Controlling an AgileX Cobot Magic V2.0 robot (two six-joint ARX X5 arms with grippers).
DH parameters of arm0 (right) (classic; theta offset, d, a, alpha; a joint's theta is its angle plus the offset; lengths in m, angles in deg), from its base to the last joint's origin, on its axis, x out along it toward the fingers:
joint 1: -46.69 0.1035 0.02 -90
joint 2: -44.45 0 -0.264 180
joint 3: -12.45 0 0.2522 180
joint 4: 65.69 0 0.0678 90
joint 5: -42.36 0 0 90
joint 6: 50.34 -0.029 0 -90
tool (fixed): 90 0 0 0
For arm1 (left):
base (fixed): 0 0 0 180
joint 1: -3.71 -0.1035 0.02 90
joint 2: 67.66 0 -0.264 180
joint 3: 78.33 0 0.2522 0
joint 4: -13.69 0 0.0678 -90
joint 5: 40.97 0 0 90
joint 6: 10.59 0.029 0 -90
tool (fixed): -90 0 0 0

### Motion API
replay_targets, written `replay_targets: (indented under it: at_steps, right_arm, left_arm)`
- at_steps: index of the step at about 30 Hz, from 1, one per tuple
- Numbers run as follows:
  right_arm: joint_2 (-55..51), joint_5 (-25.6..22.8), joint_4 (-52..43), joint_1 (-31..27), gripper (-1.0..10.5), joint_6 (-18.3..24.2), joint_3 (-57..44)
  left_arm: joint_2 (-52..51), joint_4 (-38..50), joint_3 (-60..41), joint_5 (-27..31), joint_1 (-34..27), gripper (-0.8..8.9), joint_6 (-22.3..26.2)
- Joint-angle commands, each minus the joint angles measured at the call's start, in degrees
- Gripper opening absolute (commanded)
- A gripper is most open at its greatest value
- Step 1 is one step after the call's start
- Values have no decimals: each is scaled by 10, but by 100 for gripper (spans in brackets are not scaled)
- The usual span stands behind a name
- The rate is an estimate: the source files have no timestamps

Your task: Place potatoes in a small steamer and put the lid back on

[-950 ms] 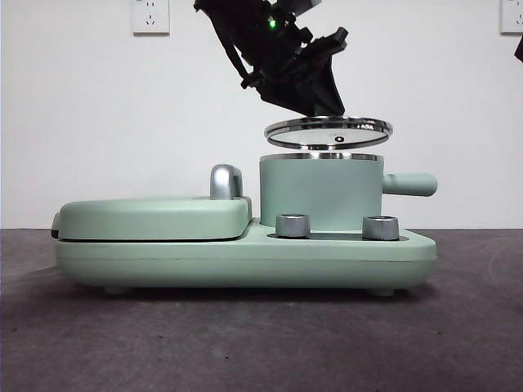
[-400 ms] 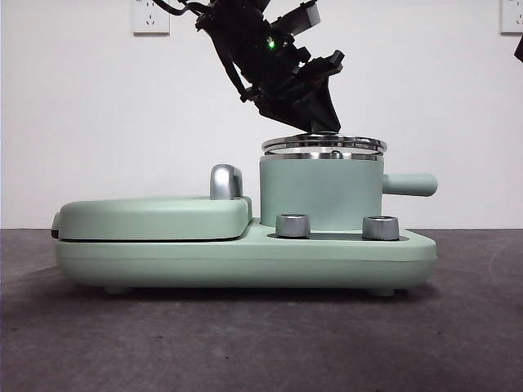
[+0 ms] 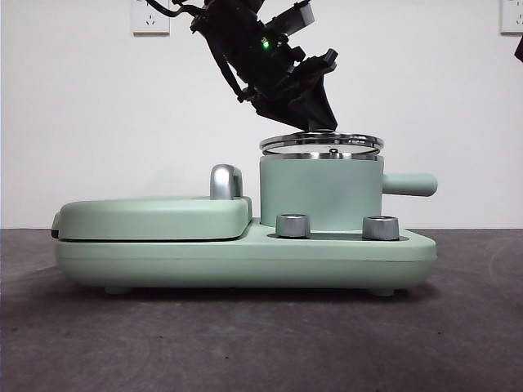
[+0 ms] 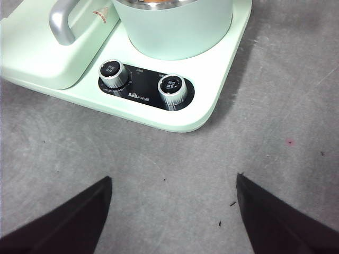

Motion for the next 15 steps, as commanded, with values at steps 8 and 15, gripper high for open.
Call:
replay_targets:
  at_steps: [8, 15]
  right_arm:
    - [1, 0, -6, 3, 373, -9, 2]
    - [1, -1, -6, 3, 373, -9, 2]
  left_arm:
    - [8, 6, 23, -7, 3, 49, 12]
    - [19, 2, 22, -7, 7, 49, 31]
